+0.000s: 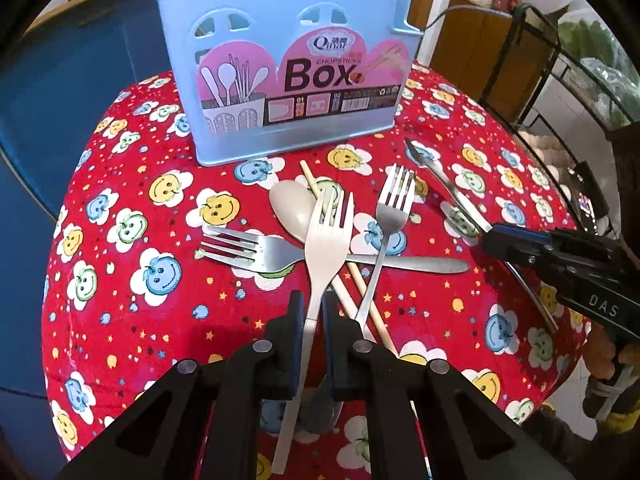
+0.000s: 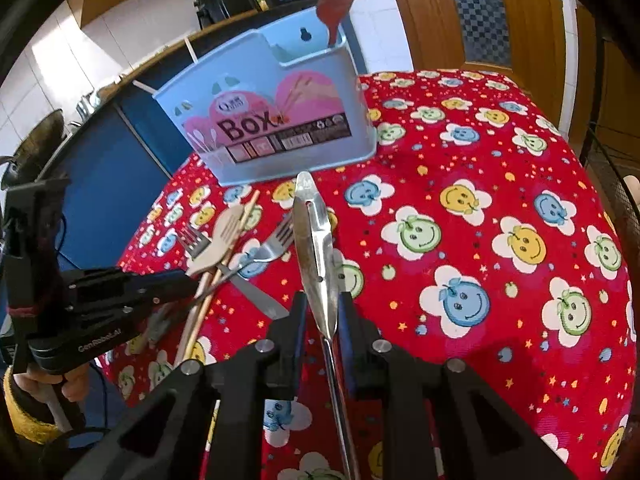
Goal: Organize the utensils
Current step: 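Grasp a metal fork with the left tool while the right tool holds the knife, then lift the fork with the left tool while the right tool carries the knife over the box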
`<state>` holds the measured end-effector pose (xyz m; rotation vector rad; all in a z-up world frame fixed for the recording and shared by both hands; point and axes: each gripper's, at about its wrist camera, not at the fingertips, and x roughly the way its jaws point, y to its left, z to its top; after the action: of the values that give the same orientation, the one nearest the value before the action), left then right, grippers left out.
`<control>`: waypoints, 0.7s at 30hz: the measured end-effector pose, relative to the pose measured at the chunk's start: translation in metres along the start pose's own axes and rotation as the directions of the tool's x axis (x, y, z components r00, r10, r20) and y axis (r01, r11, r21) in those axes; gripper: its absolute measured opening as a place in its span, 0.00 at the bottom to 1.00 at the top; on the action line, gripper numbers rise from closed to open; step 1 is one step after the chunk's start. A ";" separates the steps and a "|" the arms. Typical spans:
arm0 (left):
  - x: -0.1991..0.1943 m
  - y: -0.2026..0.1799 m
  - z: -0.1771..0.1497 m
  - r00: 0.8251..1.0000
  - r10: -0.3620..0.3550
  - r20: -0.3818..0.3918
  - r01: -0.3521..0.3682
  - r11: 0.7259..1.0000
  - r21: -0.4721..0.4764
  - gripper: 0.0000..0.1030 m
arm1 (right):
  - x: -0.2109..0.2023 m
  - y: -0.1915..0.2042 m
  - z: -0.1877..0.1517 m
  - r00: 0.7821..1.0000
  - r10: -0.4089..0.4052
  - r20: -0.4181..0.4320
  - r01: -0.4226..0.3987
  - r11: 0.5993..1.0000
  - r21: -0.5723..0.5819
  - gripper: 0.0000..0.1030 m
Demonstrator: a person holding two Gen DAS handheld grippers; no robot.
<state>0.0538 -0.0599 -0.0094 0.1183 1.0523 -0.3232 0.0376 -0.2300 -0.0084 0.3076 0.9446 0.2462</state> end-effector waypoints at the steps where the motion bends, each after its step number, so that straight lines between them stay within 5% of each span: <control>1: 0.002 0.000 0.001 1.000 0.004 -0.007 -0.004 1.000 0.004 0.09 | 0.001 0.000 0.000 1.000 -0.007 -0.008 0.007 1.000 0.001 0.17; 8: 0.010 -0.002 0.012 1.000 0.015 -0.023 -0.015 1.000 0.015 0.10 | 0.004 -0.002 0.002 0.999 -0.021 -0.049 0.021 1.000 0.012 0.18; 13: 0.014 -0.002 0.019 0.999 0.018 -0.034 -0.017 0.999 0.039 0.10 | 0.009 0.006 0.012 0.996 -0.027 -0.082 0.025 0.999 -0.023 0.34; 21: 0.018 0.009 0.026 0.998 -0.039 -0.044 0.039 0.999 -0.002 0.11 | 0.029 0.009 0.035 0.989 -0.052 -0.141 0.045 0.998 -0.054 0.37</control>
<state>0.0867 -0.0616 -0.0126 0.1047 1.0994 -0.3568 0.0824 -0.2175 -0.0076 0.2220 1.0839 0.2500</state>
